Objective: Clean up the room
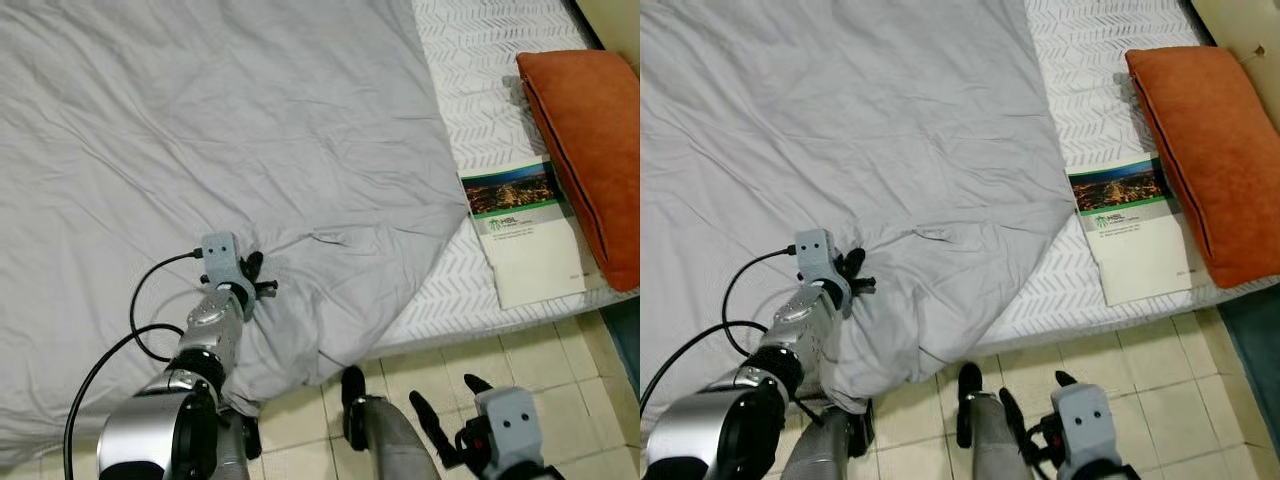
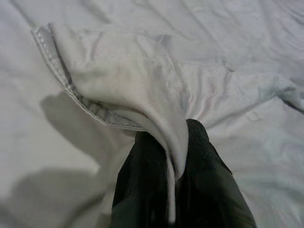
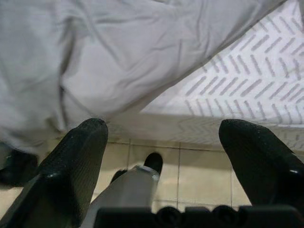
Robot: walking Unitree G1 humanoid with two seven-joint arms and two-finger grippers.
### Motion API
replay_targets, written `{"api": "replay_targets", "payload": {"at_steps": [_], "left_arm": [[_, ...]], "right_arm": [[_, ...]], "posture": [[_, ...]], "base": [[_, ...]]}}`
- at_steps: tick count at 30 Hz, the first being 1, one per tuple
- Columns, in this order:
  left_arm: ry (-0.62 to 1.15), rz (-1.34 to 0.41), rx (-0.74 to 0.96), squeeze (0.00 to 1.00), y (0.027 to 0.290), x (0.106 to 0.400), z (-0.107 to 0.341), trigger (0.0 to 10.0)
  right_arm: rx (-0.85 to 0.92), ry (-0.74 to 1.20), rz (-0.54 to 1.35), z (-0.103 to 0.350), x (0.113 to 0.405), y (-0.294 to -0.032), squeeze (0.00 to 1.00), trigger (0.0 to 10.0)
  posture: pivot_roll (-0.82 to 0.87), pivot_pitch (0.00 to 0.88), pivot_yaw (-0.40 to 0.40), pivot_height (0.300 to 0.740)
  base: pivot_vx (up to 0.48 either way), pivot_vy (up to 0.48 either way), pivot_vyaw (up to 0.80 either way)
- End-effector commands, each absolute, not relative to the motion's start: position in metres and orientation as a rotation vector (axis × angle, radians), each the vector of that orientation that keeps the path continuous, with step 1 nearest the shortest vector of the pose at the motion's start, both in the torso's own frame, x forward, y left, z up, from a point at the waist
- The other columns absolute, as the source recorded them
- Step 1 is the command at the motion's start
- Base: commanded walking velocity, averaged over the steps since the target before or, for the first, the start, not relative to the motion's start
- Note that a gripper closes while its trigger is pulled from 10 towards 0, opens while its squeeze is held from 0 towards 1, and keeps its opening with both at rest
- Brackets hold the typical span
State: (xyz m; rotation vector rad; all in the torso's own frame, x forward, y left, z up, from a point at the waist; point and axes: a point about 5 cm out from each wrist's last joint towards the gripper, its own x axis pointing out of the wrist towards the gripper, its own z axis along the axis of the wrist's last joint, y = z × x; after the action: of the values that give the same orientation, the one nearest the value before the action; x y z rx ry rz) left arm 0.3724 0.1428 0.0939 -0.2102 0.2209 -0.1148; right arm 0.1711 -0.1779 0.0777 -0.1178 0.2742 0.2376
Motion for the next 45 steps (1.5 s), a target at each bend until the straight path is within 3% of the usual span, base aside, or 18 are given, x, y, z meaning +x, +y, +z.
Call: {"api": "replay_targets", "payload": {"at_steps": [1,2,3,9,17,24,38,45], "left_arm": [[0.271,-0.162,-0.173,0.0,0.138,0.362,0.076,4.6],[0.271,-0.162,-0.173,0.0,0.138,0.362,0.076,4.6],[0.277,-0.175,-0.169,0.0,0.136,0.36,0.075,10.0],[0.206,-0.232,-0.122,0.0,0.126,0.362,0.082,10.0],[0.161,-0.303,-0.13,0.0,0.102,0.365,0.092,10.0],[0.163,-0.421,-0.094,0.0,0.073,0.356,0.087,10.0],[0.206,-0.538,-0.034,0.0,0.052,0.339,0.07,10.0],[0.316,-0.696,0.046,0.0,0.031,0.316,0.045,10.0]], "right_arm": [[-0.11,0.301,0.203,0.067,0.175,-0.184,0.0,10.0],[-0.11,0.301,0.203,0.067,0.175,-0.184,0.0,10.0],[-0.11,0.284,0.196,0.067,0.183,-0.185,0.0,10.0],[-0.109,0.208,0.161,0.069,0.221,-0.188,0.0,10.0],[-0.113,0.162,0.145,0.068,0.248,-0.19,0.0,10.0],[-0.118,0.116,0.154,0.073,0.268,-0.188,0.0,10.0],[-0.138,0.126,0.19,0.065,0.27,-0.187,0.0,10.0],[-0.143,0.135,0.204,0.062,0.271,-0.185,0.0,10.0]], "posture": [[-0.3,0.326,0.012,0.74],[-0.3,0.326,0.012,0.74],[-0.29,0.283,0.03,0.74],[-0.23,0.136,0.07,0.74],[-0.19,0.063,0.082,0.74],[-0.19,0.047,0.086,0.74],[-0.18,0.041,0.076,0.74],[-0.18,0.045,0.074,0.74]], "base": [[0.0,0.0,0.0],[0.0,0.0,0.0],[0.0,0.0,0.0],[0.0,-0.08,0.0],[0.0,-0.48,0.0],[0.0,-0.48,0.0],[0.0,-0.48,0.0],[0.0,-0.411,0.0]]}}
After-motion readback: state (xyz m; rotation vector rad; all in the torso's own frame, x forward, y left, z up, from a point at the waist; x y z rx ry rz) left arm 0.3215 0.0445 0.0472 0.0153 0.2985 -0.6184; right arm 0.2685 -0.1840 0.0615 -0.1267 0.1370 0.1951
